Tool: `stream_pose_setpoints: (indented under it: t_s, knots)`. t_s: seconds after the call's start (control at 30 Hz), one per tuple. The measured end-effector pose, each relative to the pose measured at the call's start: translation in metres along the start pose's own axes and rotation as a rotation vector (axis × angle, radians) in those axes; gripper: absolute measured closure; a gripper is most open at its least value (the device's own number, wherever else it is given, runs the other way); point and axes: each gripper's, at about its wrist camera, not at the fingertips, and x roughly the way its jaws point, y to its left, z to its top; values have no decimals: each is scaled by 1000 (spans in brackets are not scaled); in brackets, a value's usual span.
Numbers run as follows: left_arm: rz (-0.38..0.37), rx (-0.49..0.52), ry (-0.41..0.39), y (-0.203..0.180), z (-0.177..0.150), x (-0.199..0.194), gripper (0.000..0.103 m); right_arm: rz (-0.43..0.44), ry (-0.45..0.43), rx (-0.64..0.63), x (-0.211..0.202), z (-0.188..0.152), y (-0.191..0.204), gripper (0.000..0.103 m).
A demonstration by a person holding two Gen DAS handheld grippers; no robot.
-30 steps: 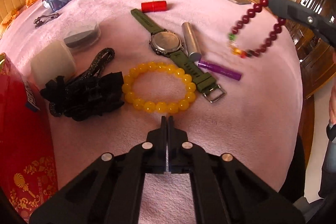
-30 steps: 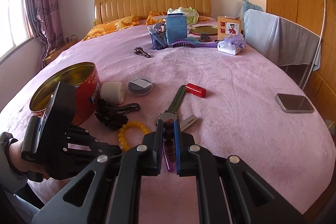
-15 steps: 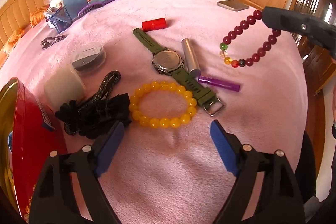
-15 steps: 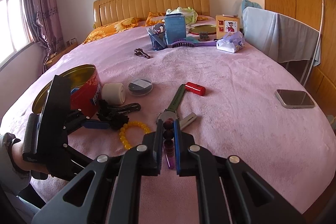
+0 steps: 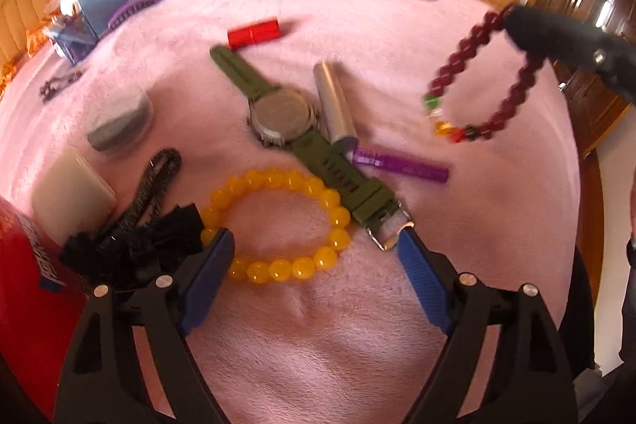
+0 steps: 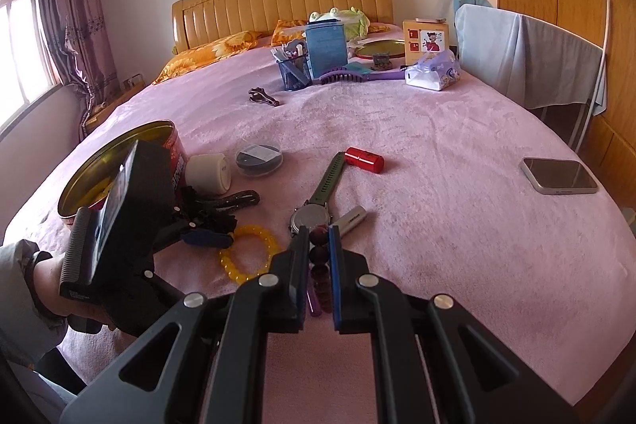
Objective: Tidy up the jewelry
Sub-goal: 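Grasp the yellow amber bead bracelet with the left gripper, then carry both bracelets over the tin and open both grippers to drop them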
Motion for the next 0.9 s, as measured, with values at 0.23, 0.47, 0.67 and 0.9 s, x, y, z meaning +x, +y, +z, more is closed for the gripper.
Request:
stream_pose_setpoints:
  t_s: [0.23,0.47,0.67,0.9]
  knots:
    - [-14,-21,9,-4,-2,-7,92,9,6,12,2,-1,-1,92]
    - [-24,-80,-176,7,-5,-74,92,4,-17,3,-7,6,4,92]
    - [32,-133,-336,39,-12,-161,92,14,-58,-49,-23,24,29,92]
    - [176,-208,-424,92,-50,-237,92,90,-99,-130,-27,53,84,92]
